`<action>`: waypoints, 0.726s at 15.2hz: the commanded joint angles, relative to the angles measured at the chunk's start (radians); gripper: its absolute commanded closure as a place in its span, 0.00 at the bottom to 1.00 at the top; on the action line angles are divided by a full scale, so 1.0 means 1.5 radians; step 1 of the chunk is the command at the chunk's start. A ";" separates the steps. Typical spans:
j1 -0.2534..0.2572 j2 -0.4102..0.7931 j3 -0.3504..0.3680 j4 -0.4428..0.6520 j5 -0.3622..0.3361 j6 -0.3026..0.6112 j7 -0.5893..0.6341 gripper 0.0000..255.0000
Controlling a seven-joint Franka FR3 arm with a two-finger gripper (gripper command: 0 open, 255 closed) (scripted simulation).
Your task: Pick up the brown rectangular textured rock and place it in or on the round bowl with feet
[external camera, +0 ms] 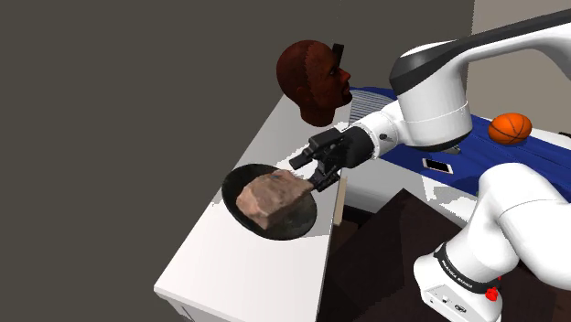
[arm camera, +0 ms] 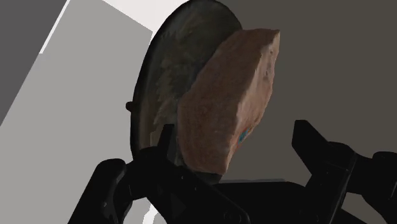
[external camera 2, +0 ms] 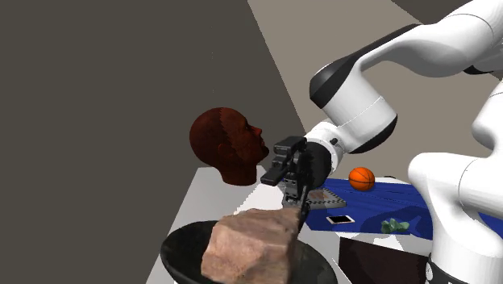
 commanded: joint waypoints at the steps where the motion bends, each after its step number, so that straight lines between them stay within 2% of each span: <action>1: 0.000 0.000 0.000 0.000 -0.001 0.000 0.000 0.00; 5: -0.061 -0.103 -0.041 -0.050 -0.140 -0.031 0.084 0.00; 11: -0.062 -0.102 -0.040 -0.050 -0.140 -0.032 0.083 0.00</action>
